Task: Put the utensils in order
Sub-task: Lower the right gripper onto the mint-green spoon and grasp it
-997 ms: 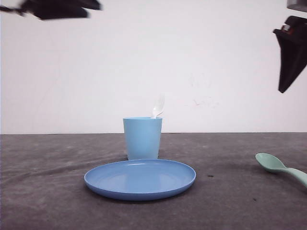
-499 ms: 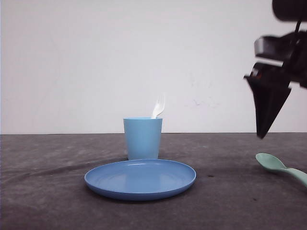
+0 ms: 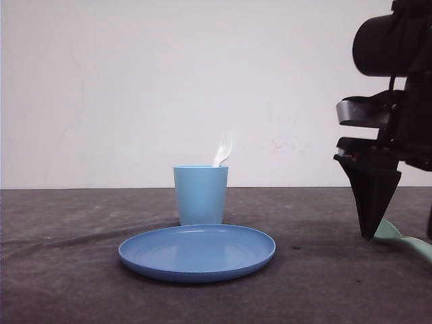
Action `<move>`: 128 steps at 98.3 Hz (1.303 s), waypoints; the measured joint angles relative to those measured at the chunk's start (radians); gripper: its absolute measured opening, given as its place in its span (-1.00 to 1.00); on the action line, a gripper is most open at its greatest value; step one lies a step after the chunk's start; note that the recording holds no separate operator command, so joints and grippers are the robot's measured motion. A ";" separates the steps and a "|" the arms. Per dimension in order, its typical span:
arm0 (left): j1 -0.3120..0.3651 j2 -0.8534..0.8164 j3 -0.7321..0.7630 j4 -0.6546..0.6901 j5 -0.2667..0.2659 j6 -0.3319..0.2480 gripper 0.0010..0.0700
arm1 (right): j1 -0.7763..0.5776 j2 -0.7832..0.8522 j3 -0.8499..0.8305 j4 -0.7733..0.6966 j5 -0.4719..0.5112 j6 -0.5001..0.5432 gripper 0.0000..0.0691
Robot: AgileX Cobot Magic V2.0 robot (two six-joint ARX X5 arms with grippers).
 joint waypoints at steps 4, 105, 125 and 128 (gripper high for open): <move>0.000 0.000 0.000 0.000 0.000 0.000 -0.45 | 0.003 0.003 0.000 0.021 0.017 0.000 0.41; 0.000 0.000 0.000 0.007 0.000 0.000 -0.45 | 0.003 0.085 0.000 0.172 0.036 0.008 -0.84; 0.000 0.000 0.000 0.007 0.000 0.000 -0.45 | 0.004 0.084 0.004 0.173 0.032 0.008 -0.84; 0.000 0.000 0.000 0.007 0.000 0.000 -0.45 | 0.004 0.084 0.008 0.171 0.032 0.008 -0.84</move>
